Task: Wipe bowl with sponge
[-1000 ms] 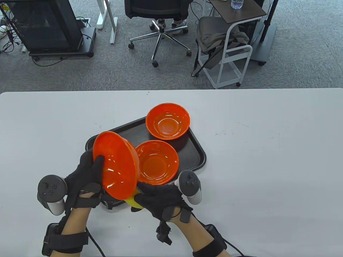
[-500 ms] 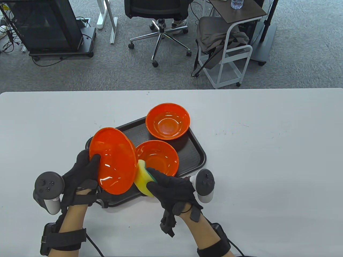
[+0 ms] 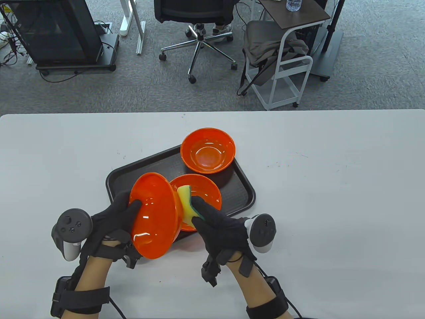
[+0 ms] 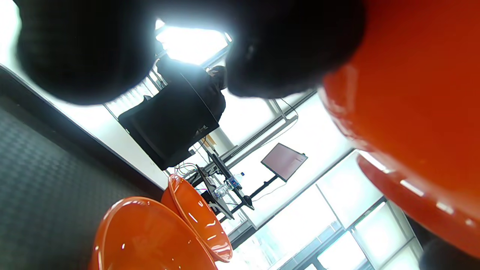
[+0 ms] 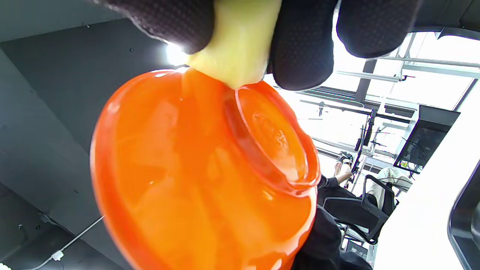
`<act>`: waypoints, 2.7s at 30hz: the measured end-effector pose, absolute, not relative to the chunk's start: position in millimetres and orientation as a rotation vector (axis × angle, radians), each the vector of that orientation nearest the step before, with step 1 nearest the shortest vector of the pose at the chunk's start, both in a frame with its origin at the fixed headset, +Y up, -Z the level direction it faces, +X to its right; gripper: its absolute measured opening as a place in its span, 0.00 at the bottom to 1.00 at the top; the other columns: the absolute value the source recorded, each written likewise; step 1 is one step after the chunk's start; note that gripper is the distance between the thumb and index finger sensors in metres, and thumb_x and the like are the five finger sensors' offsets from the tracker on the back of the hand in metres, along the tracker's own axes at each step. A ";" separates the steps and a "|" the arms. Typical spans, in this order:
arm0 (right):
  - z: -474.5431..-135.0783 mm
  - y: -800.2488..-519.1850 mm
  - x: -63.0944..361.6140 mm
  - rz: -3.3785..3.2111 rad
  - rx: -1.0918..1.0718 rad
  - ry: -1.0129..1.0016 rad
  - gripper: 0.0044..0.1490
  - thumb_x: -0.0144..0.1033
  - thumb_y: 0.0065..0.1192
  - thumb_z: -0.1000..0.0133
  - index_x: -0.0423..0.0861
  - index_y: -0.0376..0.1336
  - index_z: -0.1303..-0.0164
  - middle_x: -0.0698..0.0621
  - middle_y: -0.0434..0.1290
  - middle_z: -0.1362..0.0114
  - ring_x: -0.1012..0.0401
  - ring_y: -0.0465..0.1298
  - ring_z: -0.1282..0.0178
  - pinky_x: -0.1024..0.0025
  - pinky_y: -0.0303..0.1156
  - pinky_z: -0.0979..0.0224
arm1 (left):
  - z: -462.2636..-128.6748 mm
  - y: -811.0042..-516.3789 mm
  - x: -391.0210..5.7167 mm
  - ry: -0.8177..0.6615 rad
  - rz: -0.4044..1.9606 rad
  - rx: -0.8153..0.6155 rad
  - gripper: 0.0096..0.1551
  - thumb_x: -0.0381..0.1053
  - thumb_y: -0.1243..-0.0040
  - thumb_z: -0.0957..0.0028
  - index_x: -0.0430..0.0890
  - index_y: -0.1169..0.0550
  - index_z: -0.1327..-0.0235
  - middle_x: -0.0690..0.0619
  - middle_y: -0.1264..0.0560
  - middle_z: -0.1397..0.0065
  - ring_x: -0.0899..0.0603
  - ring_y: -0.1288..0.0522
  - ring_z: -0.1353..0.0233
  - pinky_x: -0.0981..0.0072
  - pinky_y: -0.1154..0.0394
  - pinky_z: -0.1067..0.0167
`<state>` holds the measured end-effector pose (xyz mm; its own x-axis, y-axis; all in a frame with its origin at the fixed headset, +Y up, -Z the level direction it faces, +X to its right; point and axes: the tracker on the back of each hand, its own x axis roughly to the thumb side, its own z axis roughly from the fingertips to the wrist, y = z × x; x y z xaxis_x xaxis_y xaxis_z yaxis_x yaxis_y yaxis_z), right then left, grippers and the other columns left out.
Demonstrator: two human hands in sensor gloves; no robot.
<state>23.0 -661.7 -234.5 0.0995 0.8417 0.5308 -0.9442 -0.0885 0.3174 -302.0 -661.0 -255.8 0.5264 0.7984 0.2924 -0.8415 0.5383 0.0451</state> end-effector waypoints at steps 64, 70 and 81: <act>-231.1 -663.0 13.2 1.429 0.732 -0.160 0.31 0.38 0.60 0.37 0.37 0.55 0.28 0.32 0.73 0.32 0.45 0.81 0.44 0.38 0.71 0.39 | -250.3 -654.7 -306.9 -0.190 1.053 0.224 0.31 0.62 0.37 0.46 0.40 0.22 0.44 0.58 0.14 0.75 0.57 0.20 0.90 0.61 0.14 0.73; -231.2 -663.6 13.2 1.436 0.727 -0.161 0.31 0.38 0.60 0.36 0.39 0.54 0.27 0.33 0.72 0.30 0.45 0.80 0.42 0.38 0.70 0.38 | -248.3 -657.5 -290.1 -0.261 1.108 0.146 0.31 0.62 0.38 0.46 0.40 0.22 0.43 0.58 0.14 0.75 0.57 0.20 0.90 0.61 0.14 0.73; -232.5 -671.9 1.1 1.545 0.792 -0.019 0.31 0.37 0.60 0.37 0.37 0.55 0.29 0.32 0.73 0.32 0.44 0.81 0.43 0.38 0.70 0.39 | -243.0 -651.3 -289.2 -0.268 1.146 0.216 0.30 0.62 0.38 0.46 0.41 0.22 0.44 0.59 0.15 0.75 0.57 0.21 0.90 0.61 0.14 0.74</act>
<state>1.1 -671.9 -232.5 0.0780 0.8718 0.4837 -0.8836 -0.1643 0.4385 -289.2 -651.3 -243.0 0.3859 0.8658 0.3187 -0.9172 0.3970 0.0320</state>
